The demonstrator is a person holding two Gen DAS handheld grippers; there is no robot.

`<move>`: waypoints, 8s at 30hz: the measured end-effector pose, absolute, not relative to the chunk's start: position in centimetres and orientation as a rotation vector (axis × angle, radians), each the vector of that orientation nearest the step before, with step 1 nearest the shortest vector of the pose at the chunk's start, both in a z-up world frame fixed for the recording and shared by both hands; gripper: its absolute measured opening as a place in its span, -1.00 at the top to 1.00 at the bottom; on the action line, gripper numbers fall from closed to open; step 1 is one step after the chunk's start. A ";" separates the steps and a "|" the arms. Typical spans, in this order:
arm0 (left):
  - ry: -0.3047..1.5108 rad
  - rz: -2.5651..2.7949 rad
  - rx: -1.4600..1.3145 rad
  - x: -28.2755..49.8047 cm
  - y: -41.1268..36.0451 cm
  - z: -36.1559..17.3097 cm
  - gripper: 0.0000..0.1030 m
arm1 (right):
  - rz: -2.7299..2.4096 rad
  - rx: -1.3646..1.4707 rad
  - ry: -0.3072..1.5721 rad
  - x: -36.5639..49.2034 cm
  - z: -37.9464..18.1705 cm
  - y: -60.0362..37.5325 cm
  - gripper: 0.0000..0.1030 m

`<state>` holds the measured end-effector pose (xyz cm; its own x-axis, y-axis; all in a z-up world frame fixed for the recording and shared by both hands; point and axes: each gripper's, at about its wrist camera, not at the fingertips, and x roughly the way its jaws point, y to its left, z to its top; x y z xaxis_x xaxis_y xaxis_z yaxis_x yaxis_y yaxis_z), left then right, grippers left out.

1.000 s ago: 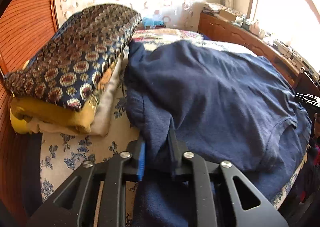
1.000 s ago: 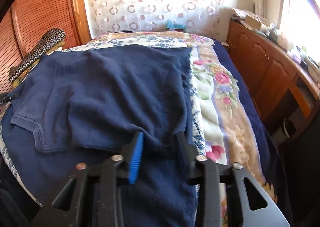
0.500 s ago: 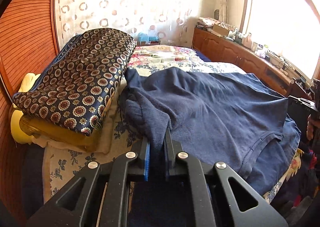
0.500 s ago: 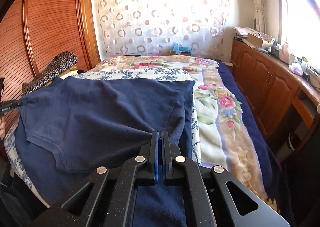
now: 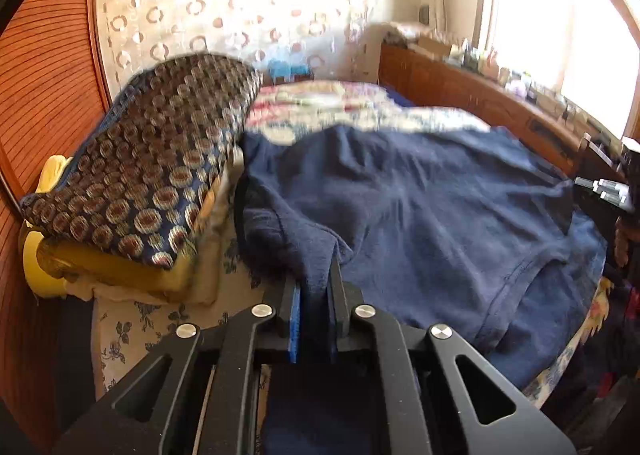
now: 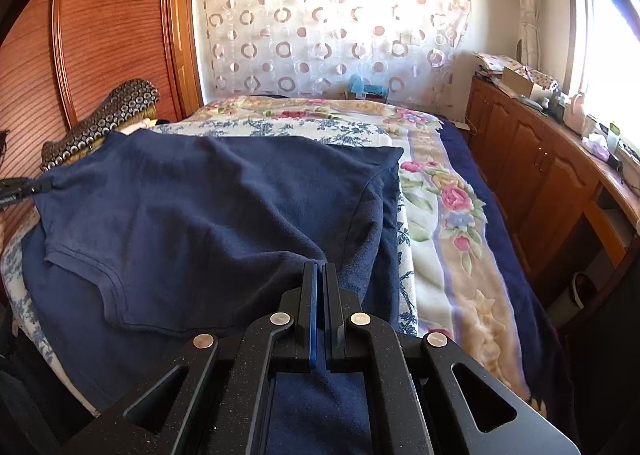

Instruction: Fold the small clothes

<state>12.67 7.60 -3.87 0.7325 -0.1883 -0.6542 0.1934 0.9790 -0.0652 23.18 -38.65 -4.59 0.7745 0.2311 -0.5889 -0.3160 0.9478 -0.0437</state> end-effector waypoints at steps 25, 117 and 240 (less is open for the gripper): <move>0.767 -0.252 -0.057 6.1 8.2 -4.0 0.82 | 0.282 -0.134 0.534 12.2 0.5 -42.9 0.98; 0.833 -0.151 -0.074 6.4 8.6 -9.0 -0.35 | 0.880 -0.337 0.691 9.9 -9.1 -18.4 0.69; 0.727 -0.458 -0.018 10.8 -3.7 -3.0 -0.50 | 0.717 -0.179 0.721 22.1 -4.7 -22.7 0.81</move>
<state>10.83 -3.66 -2.97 0.6533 -0.4097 -0.6367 0.3977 0.9013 -0.1719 22.08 -22.69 -4.74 0.5271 0.5375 -0.6583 -0.6555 0.7501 0.0876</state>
